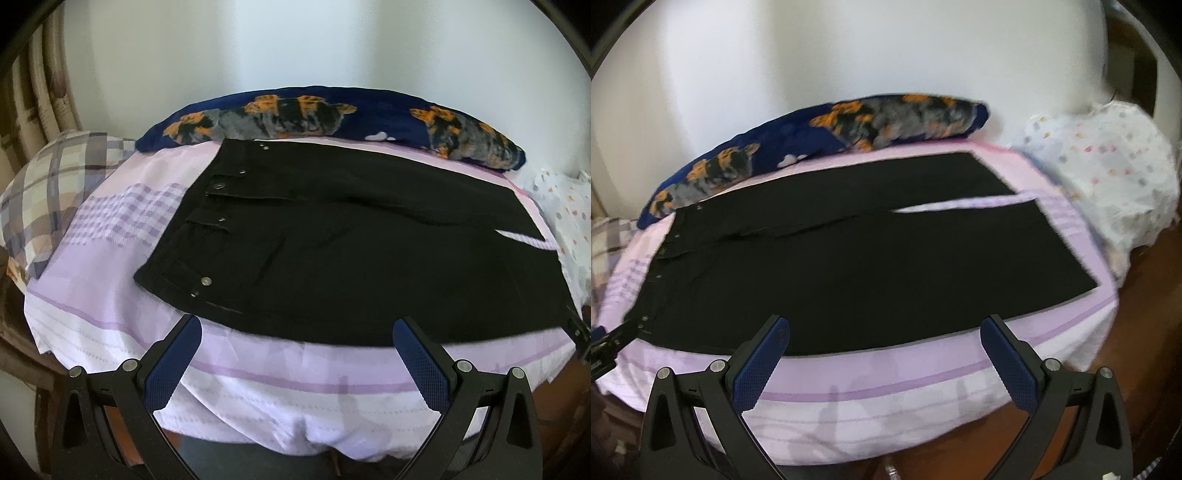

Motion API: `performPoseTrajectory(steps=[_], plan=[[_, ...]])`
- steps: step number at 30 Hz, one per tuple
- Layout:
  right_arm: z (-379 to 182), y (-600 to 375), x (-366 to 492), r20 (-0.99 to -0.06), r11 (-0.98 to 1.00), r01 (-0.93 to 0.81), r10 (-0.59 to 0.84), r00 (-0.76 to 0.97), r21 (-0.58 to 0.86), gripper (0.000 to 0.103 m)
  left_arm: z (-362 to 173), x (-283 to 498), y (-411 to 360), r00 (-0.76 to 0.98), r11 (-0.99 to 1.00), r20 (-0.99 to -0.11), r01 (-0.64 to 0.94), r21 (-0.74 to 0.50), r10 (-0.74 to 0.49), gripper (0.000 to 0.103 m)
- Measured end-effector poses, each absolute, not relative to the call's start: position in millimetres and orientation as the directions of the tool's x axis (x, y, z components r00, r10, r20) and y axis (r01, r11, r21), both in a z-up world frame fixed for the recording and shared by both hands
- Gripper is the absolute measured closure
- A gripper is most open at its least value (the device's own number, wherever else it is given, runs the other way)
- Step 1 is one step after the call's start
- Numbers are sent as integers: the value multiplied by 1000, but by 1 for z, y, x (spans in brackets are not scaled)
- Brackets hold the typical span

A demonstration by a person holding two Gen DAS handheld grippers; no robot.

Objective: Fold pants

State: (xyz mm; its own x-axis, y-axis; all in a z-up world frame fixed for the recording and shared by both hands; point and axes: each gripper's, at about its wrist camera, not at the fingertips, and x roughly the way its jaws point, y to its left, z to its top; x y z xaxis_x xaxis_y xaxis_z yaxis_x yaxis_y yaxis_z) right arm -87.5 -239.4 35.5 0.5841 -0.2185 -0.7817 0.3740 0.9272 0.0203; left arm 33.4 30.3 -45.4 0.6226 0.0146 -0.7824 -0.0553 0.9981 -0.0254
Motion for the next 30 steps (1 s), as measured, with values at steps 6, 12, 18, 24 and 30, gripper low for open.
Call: performPoseTrajectory(steps=[6,12,18,24,30], plan=[[36,-234,-50,-799,950,301,-114,590,86,0,-39,73,69,617,994,-786,-101,-43,29,0],[37,-236,2,-792,948,234,29,610,215,0,-28,144,131,616,982,-786,-115,-150,-47,1],[32,-230,66,-802,966,179,46,595,188,0,-24,222,184,625,963,-768,-94,-252,-140,13],[25,-228,112,-802,959,168,88,591,229,0,-44,306,221,578,904,-755,-66,-422,-309,36],[9,-228,157,-824,959,182,82,561,219,0,-88,368,235,475,834,-758,-85,-545,-447,49]])
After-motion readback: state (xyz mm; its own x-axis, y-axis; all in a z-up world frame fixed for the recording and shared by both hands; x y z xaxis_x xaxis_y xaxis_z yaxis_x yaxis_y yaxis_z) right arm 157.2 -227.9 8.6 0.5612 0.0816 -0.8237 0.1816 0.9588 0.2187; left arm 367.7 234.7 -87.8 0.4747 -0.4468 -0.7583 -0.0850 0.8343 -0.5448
